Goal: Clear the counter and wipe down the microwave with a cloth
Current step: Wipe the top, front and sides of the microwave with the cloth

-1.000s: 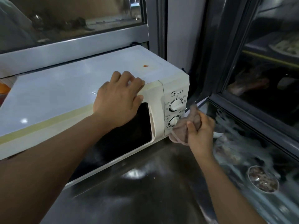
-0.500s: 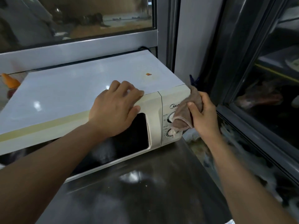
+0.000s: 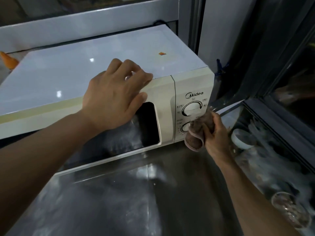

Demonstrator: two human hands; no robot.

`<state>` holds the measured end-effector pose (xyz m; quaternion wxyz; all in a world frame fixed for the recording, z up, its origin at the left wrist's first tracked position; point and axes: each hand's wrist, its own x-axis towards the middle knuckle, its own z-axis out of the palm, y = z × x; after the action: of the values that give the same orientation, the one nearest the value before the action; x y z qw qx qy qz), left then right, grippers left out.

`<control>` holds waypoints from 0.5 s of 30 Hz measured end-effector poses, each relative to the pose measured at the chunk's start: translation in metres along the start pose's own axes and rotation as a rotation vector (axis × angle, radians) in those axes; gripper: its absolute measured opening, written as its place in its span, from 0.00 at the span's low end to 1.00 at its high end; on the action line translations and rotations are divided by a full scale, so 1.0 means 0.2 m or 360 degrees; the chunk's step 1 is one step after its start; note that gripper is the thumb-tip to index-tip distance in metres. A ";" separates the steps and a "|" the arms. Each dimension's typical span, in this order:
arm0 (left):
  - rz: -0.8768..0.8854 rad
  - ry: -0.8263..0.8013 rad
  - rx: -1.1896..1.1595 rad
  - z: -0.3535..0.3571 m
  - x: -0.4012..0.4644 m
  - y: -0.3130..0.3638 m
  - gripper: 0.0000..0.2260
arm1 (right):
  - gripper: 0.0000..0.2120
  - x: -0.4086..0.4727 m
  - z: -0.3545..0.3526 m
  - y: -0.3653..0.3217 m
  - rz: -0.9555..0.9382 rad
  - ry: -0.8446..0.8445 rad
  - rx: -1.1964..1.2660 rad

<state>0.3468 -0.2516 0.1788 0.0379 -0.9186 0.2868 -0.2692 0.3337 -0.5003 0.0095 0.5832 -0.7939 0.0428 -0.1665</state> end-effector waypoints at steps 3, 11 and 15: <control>-0.0012 0.0009 0.0009 0.00 0.00 0.00 0.18 | 0.21 -0.02 0.03 0.10 0.0073 -0.0067 -0.0048; -0.0021 0.0011 0.0021 0.00 0.00 0.00 0.17 | 0.21 -0.08 0.10 0.22 0.0212 -0.0101 -0.0187; -0.0024 0.0003 0.0009 0.00 0.00 0.00 0.18 | 0.20 -0.10 0.17 0.19 0.0444 0.0074 -0.0115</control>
<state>0.3465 -0.2518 0.1785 0.0382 -0.9204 0.2792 -0.2710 0.3297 -0.4762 -0.0401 0.5706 -0.7967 0.1722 -0.1005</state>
